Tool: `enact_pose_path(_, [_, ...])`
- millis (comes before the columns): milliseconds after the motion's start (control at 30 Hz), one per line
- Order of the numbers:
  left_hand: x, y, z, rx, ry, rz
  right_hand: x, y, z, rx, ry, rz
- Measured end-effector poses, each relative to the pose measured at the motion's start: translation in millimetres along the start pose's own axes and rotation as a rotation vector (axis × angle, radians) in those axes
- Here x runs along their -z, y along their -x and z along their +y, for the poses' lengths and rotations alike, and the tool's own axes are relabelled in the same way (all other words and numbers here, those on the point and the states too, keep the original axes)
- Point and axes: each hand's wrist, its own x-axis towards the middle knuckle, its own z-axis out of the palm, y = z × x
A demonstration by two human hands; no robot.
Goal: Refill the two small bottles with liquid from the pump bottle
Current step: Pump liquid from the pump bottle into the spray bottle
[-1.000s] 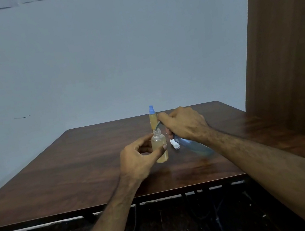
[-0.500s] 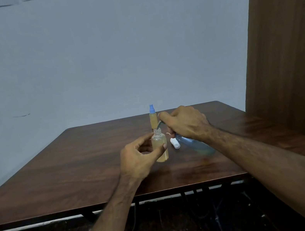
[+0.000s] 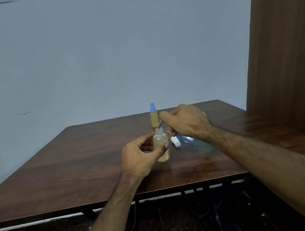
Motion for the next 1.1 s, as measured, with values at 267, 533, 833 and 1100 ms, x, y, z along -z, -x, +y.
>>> enact_pose_path(267, [0, -1, -3, 0.023, -0.026, 0.004, -3, 3, 4, 0.0, 0.042, -0.011])
enact_pose_path(533, [0, -2, -6, 0.069, -0.039, -0.016, -1, 6, -1, 0.025, -0.007, -0.008])
enact_pose_path(833, [-1, -2, -8, 0.106, -0.049, -0.049, -3, 8, 5, 0.023, -0.032, 0.0])
enact_pose_path(1100, [-2, -3, -12, 0.108, -0.063, -0.05, -4, 8, 6, 0.034, -0.016, 0.002])
